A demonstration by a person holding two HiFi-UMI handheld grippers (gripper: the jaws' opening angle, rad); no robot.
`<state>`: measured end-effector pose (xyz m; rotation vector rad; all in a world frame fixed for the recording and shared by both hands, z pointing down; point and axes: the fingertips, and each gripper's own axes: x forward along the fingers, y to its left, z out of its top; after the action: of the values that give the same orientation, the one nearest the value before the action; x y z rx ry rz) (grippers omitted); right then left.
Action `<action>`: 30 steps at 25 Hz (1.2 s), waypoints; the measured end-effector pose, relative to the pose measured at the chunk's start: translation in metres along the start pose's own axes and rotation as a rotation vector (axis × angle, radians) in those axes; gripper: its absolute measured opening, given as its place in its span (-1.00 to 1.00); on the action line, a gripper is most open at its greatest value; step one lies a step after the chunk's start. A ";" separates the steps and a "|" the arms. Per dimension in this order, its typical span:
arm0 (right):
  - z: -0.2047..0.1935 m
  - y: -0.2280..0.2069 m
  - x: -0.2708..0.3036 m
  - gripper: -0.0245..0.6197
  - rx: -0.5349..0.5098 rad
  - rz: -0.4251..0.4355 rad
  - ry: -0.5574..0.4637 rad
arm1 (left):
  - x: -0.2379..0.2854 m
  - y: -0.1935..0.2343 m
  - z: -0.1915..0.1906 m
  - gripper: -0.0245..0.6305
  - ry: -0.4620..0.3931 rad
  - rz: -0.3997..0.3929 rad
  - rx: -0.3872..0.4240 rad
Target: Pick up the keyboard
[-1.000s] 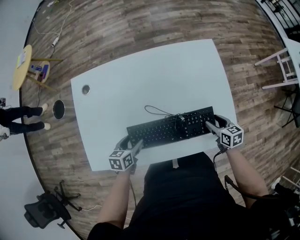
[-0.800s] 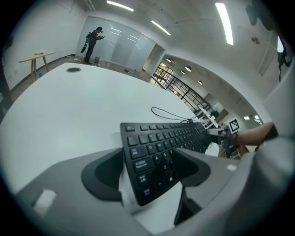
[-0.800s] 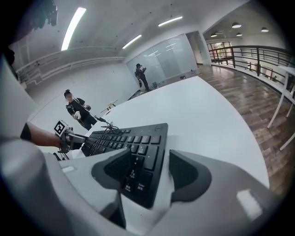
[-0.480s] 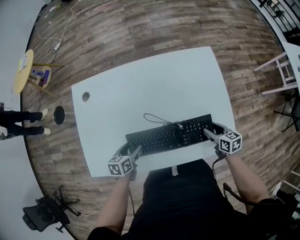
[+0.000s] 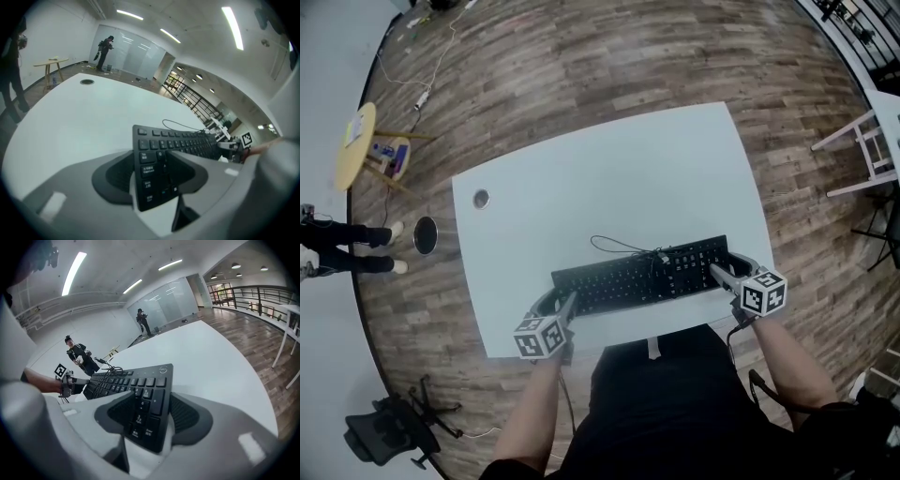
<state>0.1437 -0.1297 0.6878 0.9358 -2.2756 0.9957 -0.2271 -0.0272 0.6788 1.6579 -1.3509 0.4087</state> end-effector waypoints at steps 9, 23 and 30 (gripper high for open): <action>0.028 0.012 -0.009 -0.21 -0.022 -0.004 -0.053 | -0.014 -0.004 0.023 -0.32 -0.047 -0.006 0.014; 0.110 0.035 -0.020 -0.21 -0.070 0.005 -0.156 | -0.043 -0.015 0.104 -0.32 -0.111 -0.019 0.032; 0.149 0.051 -0.024 -0.21 -0.090 -0.004 -0.186 | -0.056 -0.013 0.140 -0.32 -0.140 -0.020 0.048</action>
<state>0.0984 -0.2095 0.5575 1.0321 -2.4478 0.8269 -0.2746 -0.1080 0.5595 1.7660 -1.4359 0.3204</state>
